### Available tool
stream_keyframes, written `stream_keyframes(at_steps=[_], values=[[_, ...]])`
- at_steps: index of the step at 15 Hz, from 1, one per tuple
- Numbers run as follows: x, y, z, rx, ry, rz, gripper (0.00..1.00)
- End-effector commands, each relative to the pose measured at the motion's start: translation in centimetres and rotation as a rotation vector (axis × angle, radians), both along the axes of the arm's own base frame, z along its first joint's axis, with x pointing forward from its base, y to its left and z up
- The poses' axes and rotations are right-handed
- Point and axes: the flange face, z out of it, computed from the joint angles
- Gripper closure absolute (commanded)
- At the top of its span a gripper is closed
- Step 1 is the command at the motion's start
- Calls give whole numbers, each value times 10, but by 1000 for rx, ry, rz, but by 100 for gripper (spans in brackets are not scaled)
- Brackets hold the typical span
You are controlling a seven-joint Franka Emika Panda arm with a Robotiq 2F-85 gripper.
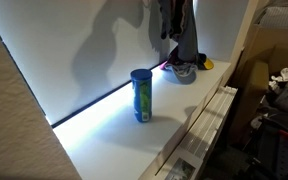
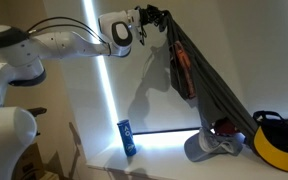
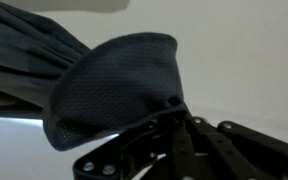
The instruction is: Pick up the grey cloth and put it on top of the blue container.
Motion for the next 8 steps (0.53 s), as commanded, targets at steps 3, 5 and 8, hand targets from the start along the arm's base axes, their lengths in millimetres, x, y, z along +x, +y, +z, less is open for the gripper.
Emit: stream_keyframes(at_steps=[3, 5, 8], values=[[-15, -47, 70, 156, -25, 182, 100], [-23, -69, 84, 206, -19, 247, 100], [-33, -98, 86, 275, 18, 355, 100]])
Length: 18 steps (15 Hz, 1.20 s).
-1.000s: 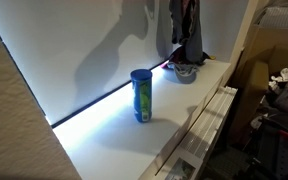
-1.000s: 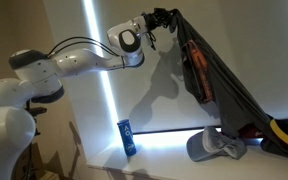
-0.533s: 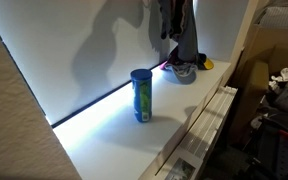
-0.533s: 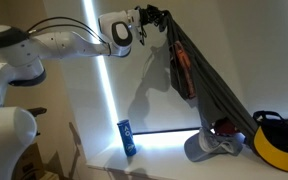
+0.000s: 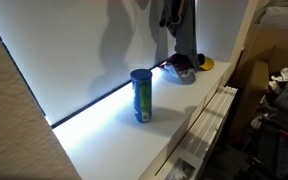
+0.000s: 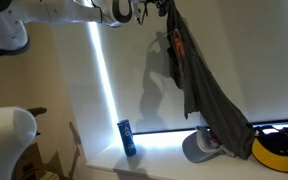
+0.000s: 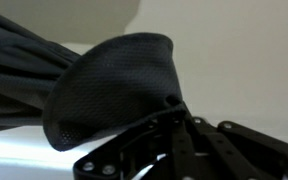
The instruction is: Pick up the grey cloth and put it on top of the blue container.
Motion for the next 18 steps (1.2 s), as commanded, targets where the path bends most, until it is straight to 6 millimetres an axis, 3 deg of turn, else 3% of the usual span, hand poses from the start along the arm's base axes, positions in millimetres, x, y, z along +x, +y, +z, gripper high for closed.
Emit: stream_keyframes(at_steps=[1, 2, 5, 8, 11, 18], values=[[-10, -28, 11, 80, 28, 165, 100], [-9, -32, 7, 100, 49, 203, 100], [6, -18, -5, 81, 193, 249, 100], [19, 22, -6, -94, 221, 205, 100], [22, 56, 7, -232, 302, 277, 100], [25, 148, 22, -318, 440, 530, 100]])
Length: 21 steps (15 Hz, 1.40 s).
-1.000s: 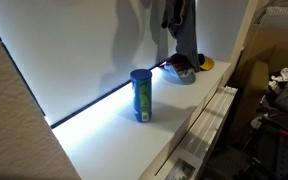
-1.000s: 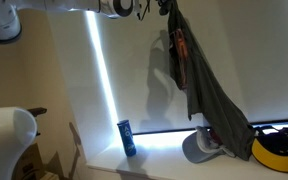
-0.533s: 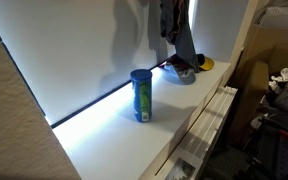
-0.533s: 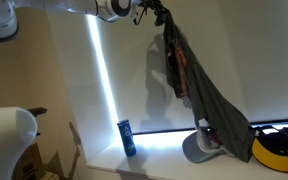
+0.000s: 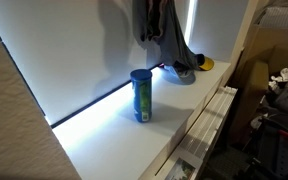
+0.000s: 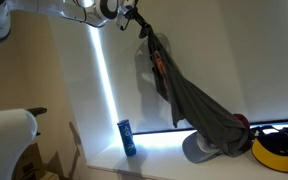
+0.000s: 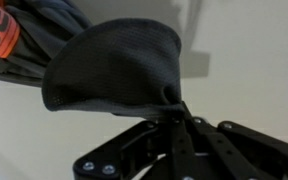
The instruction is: Pick up the grey cloth and put it on top of the blue container.
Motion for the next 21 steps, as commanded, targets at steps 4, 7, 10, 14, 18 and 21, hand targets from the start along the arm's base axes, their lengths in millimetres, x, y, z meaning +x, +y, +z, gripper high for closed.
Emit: stream_keyframes(at_steps=[4, 7, 10, 14, 18, 21], values=[[-23, 70, 26, -31, 77, 157, 100], [-53, 88, 31, -56, 82, 208, 100], [-86, 75, 11, -142, 68, 244, 100], [-114, 34, -47, -246, 83, 287, 100], [-138, -28, -122, -315, 23, 136, 100], [-159, -53, -161, -344, -40, -36, 100]])
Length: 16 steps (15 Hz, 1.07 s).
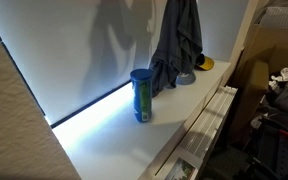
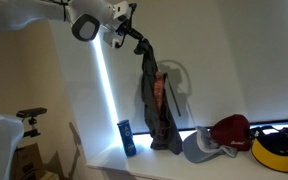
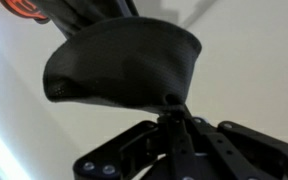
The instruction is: Pick up the grey cloth and put it on top of the blue container.
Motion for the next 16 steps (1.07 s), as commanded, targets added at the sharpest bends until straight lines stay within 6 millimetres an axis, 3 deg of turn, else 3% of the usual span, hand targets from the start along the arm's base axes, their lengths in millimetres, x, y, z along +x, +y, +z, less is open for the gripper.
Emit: stream_keyframes(at_steps=[1, 2, 7, 9, 12, 15, 16], values=[[-29, -17, -24, -47, -92, -151, 100], [-4, 23, -23, -53, -119, -165, 100], [-2, 105, 4, -248, -208, -170, 100], [3, 128, 12, -321, -245, -151, 100], [20, 170, -2, -416, -296, -138, 100], [45, 173, -23, -493, -350, -145, 100], [48, 165, -30, -509, -371, -147, 100]])
